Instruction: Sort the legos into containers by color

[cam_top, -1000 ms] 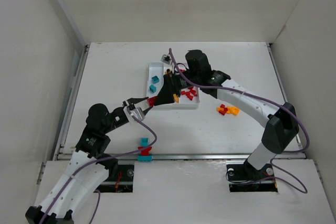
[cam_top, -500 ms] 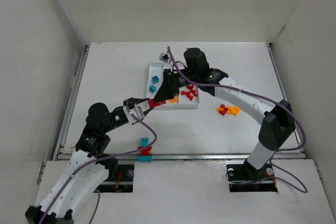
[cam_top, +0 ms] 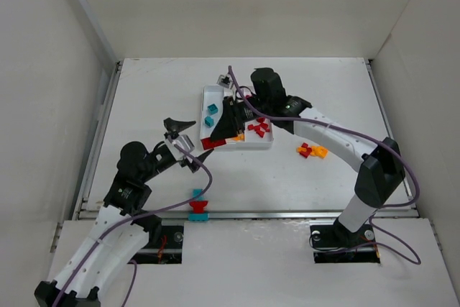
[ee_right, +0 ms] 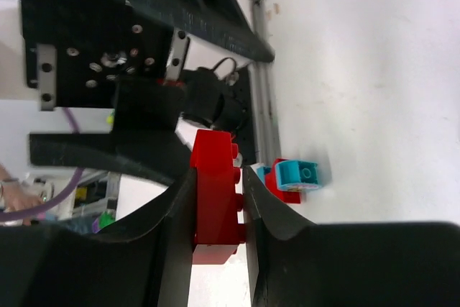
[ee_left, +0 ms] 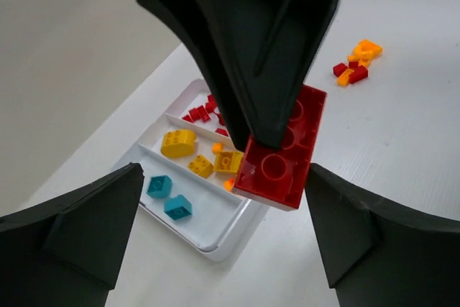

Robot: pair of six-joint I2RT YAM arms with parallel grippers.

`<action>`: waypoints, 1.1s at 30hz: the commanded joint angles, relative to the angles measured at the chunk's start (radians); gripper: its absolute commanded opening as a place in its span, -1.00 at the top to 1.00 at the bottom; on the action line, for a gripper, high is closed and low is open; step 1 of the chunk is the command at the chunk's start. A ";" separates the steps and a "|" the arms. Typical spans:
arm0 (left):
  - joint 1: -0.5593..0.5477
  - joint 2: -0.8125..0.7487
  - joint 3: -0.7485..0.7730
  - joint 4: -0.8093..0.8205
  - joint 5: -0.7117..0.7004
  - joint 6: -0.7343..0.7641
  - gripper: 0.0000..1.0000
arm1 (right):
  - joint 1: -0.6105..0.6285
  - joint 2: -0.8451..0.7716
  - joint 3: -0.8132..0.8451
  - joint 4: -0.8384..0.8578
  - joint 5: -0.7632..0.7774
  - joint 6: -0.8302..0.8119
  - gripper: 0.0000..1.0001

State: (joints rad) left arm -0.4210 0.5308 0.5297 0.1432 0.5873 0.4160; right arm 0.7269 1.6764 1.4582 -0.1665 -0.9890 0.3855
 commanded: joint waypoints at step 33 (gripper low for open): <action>0.025 -0.018 -0.200 0.065 -0.526 -0.445 -0.98 | -0.184 0.203 0.094 -0.211 1.171 -0.066 -1.00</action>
State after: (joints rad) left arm -0.4042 0.5198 0.3340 0.1425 0.0837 -0.0132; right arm 0.4469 1.9434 1.4956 -0.3424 0.0700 0.4191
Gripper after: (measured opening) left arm 0.990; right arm 0.991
